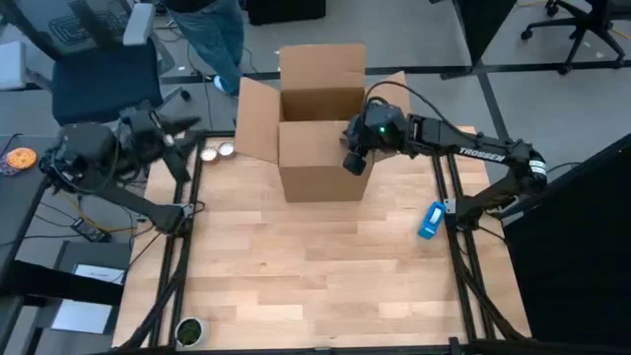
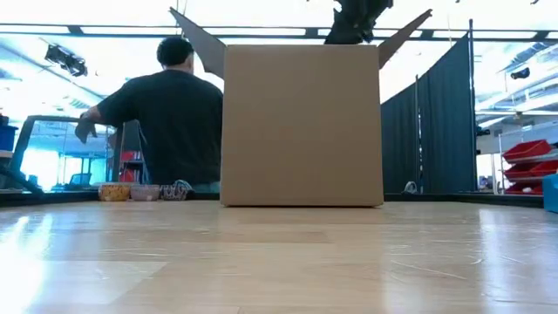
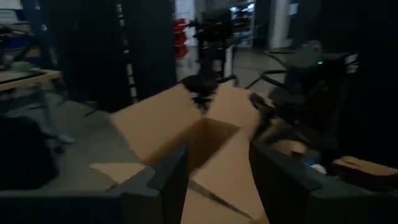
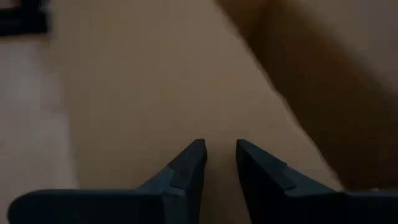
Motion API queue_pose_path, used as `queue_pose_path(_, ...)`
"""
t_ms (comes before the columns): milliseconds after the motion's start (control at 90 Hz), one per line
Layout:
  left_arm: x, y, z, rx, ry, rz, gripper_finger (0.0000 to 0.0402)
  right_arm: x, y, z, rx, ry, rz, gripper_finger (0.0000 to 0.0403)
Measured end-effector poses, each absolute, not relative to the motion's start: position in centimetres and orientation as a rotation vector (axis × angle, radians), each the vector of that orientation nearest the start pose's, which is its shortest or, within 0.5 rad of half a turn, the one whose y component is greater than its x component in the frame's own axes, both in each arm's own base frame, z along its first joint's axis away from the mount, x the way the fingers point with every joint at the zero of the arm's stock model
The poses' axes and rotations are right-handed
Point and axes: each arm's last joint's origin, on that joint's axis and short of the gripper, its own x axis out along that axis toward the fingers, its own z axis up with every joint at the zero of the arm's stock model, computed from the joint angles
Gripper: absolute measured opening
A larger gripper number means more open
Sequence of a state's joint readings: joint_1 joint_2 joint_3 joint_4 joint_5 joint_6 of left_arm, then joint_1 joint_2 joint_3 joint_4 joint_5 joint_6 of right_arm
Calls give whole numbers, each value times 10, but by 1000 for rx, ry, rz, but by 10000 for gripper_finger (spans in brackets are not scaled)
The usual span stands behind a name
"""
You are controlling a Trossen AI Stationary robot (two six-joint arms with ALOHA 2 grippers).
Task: Wrap mug
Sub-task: Close the cardboard box
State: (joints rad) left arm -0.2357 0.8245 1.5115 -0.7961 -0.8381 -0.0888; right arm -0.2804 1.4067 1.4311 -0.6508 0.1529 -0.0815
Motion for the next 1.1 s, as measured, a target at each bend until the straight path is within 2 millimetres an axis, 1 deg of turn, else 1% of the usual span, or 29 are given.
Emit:
queue_pose_path(100, 86, 7, 491, -44, 102, 605, 152, 282, -85, 368, 34, 693, -238, 72)
queue_pose_path(189, 94, 10, 487, -79, 141, 556, 152, 278, -81, 364, 72, 753, -169, 72)
queue_pose_path(244, 101, 13, 483, -112, 187, 516, 152, 275, -80, 361, 93, 801, -150, 72)
queue_pose_path(367, 126, 17, 472, -191, 309, 339, 152, 268, -78, 358, 119, 872, -137, 72)
queue_pose_path(411, 137, 19, 466, -206, 362, 300, 152, 265, -77, 358, 124, 891, -138, 72)
queue_pose_path(467, 147, 26, 462, -206, 396, 319, 152, 260, -76, 357, 129, 920, -140, 72)
queue_pose_path(522, 154, 36, 457, -173, 438, 386, 152, 254, -76, 357, 124, 955, -162, 72)
queue_pose_path(589, 161, 53, 452, -140, 479, 493, 152, 245, -76, 359, 98, 987, -238, 72)
queue_pose_path(633, 165, 65, 449, -136, 503, 528, 152, 240, -77, 361, 85, 996, -288, 72)
queue_pose_path(700, 169, 84, 446, -152, 511, 515, 152, 234, -77, 364, 79, 995, -326, 72)
queue_pose_path(800, 168, 115, 447, -175, 450, 479, 152, 229, -75, 368, 80, 984, -328, 72)
queue_pose_path(900, 163, 156, 442, -191, 431, 527, 152, 229, -73, 369, 78, 980, -315, 72)
queue_pose_path(978, 161, 189, 429, -231, 459, 547, 152, 230, -70, 369, 84, 973, -310, 72)
queue_pose_path(1100, 164, 230, 412, -266, 416, 457, 152, 232, -67, 368, 88, 975, -299, 72)
